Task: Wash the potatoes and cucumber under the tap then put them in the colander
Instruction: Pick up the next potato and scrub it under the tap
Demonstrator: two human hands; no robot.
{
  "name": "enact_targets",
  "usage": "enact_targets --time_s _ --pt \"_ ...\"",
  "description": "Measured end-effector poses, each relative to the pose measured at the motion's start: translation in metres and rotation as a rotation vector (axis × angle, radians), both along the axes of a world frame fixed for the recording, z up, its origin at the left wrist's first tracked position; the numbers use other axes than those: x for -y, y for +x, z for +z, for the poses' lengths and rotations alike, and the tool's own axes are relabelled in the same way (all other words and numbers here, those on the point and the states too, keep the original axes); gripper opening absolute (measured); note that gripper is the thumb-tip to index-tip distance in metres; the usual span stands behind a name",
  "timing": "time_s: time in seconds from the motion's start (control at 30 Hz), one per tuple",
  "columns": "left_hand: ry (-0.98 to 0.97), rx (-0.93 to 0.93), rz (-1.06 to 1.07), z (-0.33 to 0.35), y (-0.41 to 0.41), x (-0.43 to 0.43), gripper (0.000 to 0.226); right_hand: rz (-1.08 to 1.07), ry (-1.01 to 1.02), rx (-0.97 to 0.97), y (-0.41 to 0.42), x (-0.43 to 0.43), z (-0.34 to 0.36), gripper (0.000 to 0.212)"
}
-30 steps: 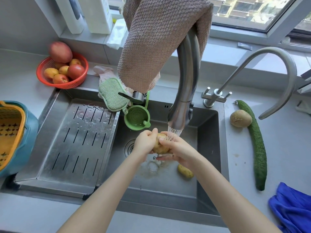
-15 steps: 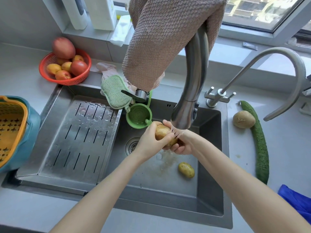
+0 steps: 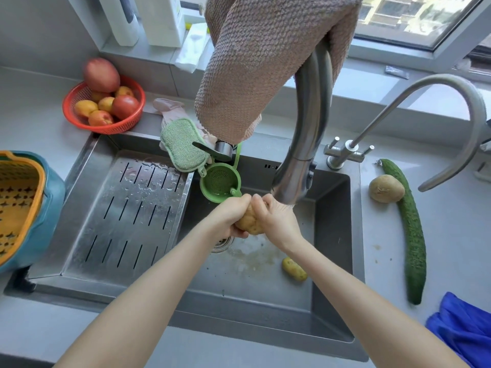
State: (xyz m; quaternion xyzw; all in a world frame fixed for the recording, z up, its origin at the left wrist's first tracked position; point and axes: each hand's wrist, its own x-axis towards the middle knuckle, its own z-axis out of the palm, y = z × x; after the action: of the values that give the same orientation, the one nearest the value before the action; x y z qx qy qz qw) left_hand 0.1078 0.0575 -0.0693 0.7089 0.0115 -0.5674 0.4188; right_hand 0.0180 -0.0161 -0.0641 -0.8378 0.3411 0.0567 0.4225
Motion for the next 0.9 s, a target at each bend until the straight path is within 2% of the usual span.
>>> enact_targets --time_s 0.07,0.13,0.23,0.3,0.37,0.47,0.57,0.63,0.73,0.9 --pt "0.028 -0.157 -0.018 0.002 0.011 -0.003 0.035 0.124 -0.040 0.028 -0.004 0.001 0.004 0.039" --pt "0.043 -0.309 -0.022 0.001 0.018 -0.007 0.033 0.111 -0.005 0.073 -0.006 0.003 0.003 0.049" --pt "0.018 -0.409 0.054 -0.005 0.020 -0.012 0.037 -0.092 0.174 0.125 -0.005 0.001 0.003 0.029" --pt "-0.006 -0.415 0.134 -0.010 0.015 -0.011 0.034 -0.272 0.371 0.141 -0.009 0.002 0.005 0.016" --pt "-0.008 -0.427 0.250 -0.017 0.009 -0.011 0.033 -0.379 0.457 0.106 -0.017 0.004 0.006 0.010" --pt "0.027 -0.397 0.324 -0.023 0.001 -0.013 0.031 -0.511 0.377 0.056 -0.027 0.014 0.012 0.020" --pt "0.050 -0.337 0.296 -0.026 -0.007 -0.012 0.026 -0.654 0.579 0.050 -0.023 0.029 0.031 0.022" --pt "0.049 -0.318 0.285 -0.026 -0.009 -0.011 0.027 -0.677 0.663 0.050 -0.017 0.036 0.048 0.025" --pt "0.044 -0.286 0.282 -0.023 -0.010 -0.011 0.027 -0.667 0.683 0.093 -0.006 0.036 0.068 0.027" --pt "0.029 -0.244 0.311 -0.021 -0.001 -0.018 0.027 -0.581 0.549 0.077 0.003 0.022 0.077 0.028"
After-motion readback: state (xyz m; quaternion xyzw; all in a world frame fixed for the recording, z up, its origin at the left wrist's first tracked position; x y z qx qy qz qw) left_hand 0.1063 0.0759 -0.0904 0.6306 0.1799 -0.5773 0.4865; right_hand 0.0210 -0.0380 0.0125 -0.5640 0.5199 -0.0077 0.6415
